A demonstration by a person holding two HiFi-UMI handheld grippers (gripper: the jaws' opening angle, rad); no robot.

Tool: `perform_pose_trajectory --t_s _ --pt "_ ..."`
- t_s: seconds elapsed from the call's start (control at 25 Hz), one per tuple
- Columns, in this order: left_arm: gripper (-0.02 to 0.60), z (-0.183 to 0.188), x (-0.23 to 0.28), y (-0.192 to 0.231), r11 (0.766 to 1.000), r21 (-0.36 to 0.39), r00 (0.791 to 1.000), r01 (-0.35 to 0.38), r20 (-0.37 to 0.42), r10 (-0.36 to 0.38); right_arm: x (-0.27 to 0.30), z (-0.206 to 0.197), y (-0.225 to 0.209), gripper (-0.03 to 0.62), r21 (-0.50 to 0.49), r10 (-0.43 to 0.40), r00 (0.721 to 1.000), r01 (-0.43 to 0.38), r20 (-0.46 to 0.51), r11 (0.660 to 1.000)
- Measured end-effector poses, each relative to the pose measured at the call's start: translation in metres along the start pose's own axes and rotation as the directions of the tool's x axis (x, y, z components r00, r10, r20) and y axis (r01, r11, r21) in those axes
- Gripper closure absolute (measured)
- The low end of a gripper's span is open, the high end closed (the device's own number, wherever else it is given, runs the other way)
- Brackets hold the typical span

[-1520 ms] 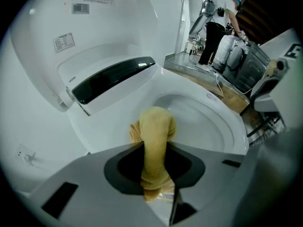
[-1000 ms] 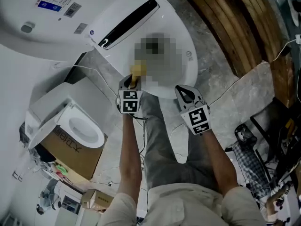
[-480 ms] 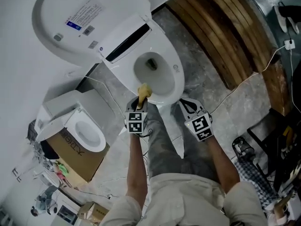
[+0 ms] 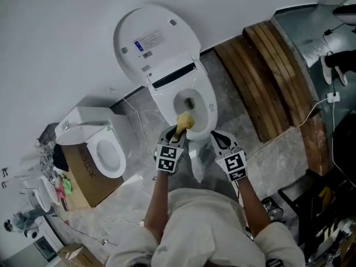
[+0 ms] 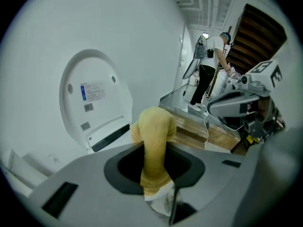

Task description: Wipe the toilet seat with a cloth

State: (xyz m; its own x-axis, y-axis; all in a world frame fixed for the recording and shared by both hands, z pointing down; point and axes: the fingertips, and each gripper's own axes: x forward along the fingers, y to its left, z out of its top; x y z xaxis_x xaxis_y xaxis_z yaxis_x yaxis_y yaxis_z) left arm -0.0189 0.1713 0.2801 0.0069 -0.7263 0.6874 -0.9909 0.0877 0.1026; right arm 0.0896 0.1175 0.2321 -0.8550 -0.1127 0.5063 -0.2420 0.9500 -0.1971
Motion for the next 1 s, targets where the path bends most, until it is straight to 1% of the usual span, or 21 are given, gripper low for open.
perform_pose_trajectory --t_s 0.16,0.28,0.36,0.52,0.64,0.84,1.0 --pt "0.462 0.053 -0.039 -0.01 0.998 0.05 0.994 -0.041 0.102 0.035 -0.021 0.044 0.002 0.588 -0.08 0.015 0.999 -0.011 0.05 0.997" --pt "0.462 0.084 -0.067 -0.017 0.994 0.067 0.981 -0.082 0.179 0.069 -0.036 0.071 0.003 0.588 -0.117 0.019 0.995 -0.007 0.095 0.993" --pt "0.462 0.099 -0.082 -0.02 0.992 0.074 0.973 -0.099 0.216 0.081 -0.041 0.087 0.005 0.588 -0.143 0.023 0.992 -0.005 0.12 0.99" --pt "0.462 0.12 -0.104 -0.026 0.989 0.099 0.964 -0.111 0.251 0.083 -0.049 0.111 0.01 0.588 -0.149 0.024 0.985 0.002 0.169 0.989" --pt "0.462 0.131 -0.117 -0.027 0.988 0.1 0.958 -0.117 0.273 0.086 -0.054 0.128 0.017 0.588 -0.14 0.024 0.98 0.004 0.199 0.99" --pt "0.462 0.143 -0.131 -0.025 0.989 0.091 0.95 -0.116 0.302 0.084 -0.061 0.145 0.019 0.588 -0.13 0.0 0.977 0.029 0.216 0.991" --pt "0.462 0.148 -0.142 -0.026 0.99 0.093 0.944 -0.107 0.323 0.072 -0.067 0.15 0.022 0.588 -0.147 -0.021 0.979 0.051 0.203 0.988"
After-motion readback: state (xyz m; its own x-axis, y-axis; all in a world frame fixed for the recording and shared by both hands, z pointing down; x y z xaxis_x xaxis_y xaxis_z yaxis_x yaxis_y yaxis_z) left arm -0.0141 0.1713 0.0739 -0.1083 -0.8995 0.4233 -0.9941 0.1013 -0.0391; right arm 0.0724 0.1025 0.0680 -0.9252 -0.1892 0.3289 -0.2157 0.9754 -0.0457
